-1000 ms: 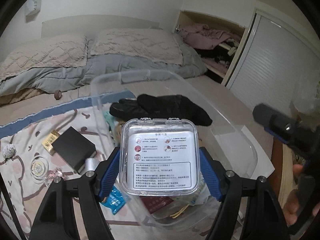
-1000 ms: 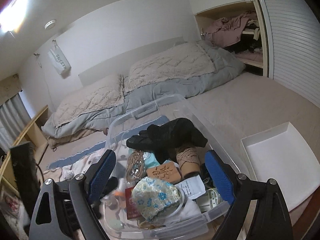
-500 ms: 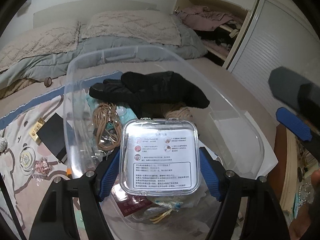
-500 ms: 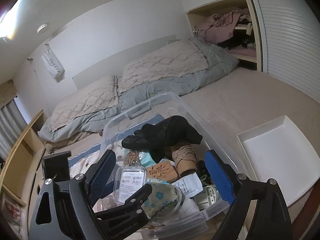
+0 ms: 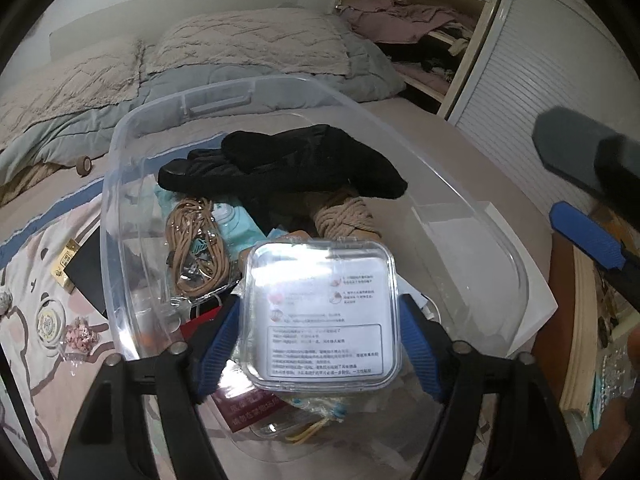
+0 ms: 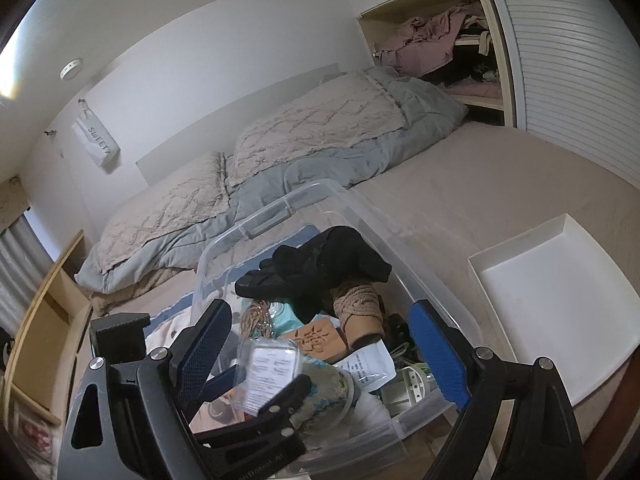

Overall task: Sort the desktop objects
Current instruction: 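Lower the clear case into the bin and open the left gripper, then withdraw both tools from the bin back over the bed items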

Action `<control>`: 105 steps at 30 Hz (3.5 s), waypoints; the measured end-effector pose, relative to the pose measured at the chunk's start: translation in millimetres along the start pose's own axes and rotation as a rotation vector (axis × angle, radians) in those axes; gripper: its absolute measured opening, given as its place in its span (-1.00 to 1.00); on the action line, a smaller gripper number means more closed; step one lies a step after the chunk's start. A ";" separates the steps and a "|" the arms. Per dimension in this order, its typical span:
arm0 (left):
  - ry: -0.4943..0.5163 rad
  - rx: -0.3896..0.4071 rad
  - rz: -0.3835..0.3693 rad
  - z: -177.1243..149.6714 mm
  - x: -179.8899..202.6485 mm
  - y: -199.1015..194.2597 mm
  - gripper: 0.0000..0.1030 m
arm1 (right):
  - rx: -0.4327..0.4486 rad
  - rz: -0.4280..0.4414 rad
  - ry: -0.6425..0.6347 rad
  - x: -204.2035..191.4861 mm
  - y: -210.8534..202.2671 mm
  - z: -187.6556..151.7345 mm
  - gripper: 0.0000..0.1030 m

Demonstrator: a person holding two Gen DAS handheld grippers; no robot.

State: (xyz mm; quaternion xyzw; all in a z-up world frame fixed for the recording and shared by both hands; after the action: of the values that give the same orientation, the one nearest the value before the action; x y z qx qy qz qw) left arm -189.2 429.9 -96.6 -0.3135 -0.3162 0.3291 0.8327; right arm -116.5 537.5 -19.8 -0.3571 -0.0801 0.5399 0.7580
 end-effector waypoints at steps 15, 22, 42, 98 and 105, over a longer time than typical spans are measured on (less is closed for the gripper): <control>-0.037 0.048 0.036 4.2 -20.7 -28.8 0.98 | 0.018 -0.053 -0.010 -2.9 2.6 -0.3 0.76; -0.040 0.105 0.080 6.2 -40.5 -62.0 0.98 | 0.020 -0.087 -0.056 -12.2 5.4 -6.4 0.76; -0.115 0.260 0.244 3.5 -144.1 -156.1 0.98 | 0.031 -0.094 -0.105 -45.7 12.8 -17.4 0.76; -0.350 0.433 0.550 -105.9 -310.2 -316.1 0.98 | -0.033 0.275 -0.529 -306.7 8.9 -129.1 0.77; -0.352 0.433 0.571 -117.7 -323.0 -326.2 0.98 | -0.088 0.288 -0.565 -323.8 25.4 -147.0 0.77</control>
State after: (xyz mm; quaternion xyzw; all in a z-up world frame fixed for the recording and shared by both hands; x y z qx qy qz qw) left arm -177.2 -39.6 -32.9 -0.1447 -0.2775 0.6552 0.6876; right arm -192.3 191.2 -57.8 -0.2331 -0.2592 0.7156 0.6053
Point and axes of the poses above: each gripper's, at about its wrist camera, not at the fingertips, and y roughly the way its jaws point, x to its right, z to its top, the point moved 3 cm from there along y, roughly the way its jaws point, and after that the axes turned 8 degrees about -z, right-handed, at the moved point
